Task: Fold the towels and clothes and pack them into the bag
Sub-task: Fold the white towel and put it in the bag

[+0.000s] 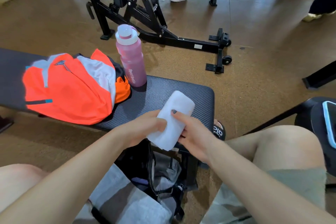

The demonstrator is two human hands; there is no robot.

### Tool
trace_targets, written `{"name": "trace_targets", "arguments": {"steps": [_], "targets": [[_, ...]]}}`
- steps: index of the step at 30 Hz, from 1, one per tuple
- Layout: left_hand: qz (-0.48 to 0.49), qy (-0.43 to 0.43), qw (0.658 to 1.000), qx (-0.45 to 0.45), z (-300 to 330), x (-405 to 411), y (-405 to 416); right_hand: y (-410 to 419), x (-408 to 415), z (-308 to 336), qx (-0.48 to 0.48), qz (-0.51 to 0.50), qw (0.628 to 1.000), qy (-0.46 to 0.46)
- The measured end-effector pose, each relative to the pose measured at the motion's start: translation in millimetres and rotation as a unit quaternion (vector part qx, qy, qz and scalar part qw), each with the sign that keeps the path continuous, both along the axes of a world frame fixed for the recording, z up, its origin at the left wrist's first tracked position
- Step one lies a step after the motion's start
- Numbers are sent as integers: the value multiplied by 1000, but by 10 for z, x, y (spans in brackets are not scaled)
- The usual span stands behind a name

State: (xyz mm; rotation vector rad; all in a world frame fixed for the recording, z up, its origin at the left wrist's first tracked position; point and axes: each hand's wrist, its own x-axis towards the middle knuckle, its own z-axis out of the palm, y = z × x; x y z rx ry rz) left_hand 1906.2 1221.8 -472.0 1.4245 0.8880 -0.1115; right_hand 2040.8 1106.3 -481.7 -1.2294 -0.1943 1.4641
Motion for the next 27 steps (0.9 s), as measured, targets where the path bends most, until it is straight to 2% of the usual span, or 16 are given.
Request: {"name": "trace_targets", "arguments": {"steps": [3,6,7,9,12,14,15,17,18,20,24,27], "targets": [[-6,-21,1000,-9,82,-230,31,61,-272,65,31,-6,998,-60],[-76,47,986,144,85,-631,226,118,-498,94,-7,-36,970,-239],[-111,86,967,211,86,-787,284,110,-596,94,-13,-26,956,-293],[-191,161,924,290,67,-1073,358,43,-854,73,-15,19,940,-340],[-305,249,866,309,-43,-1308,241,-56,-1290,-136,-22,112,908,-403],[-355,304,838,282,-159,-1371,105,-75,-1463,-368,-24,155,856,-493],[-379,342,818,265,-186,-1393,46,-79,-1500,-500,-20,178,817,-549],[-399,386,796,242,-223,-1446,8,-74,-1506,-695,-24,257,712,-653],[-394,391,799,232,-208,-1479,21,-63,-1492,-750,-35,309,659,-685],[-376,379,819,212,-118,-1511,42,-27,-1479,-768,-56,404,590,-697],[-342,379,837,199,2,-1514,139,60,-1566,-708,-28,547,513,-661],[-344,386,834,194,19,-1513,192,79,-1666,-711,-63,593,479,-645]]}}
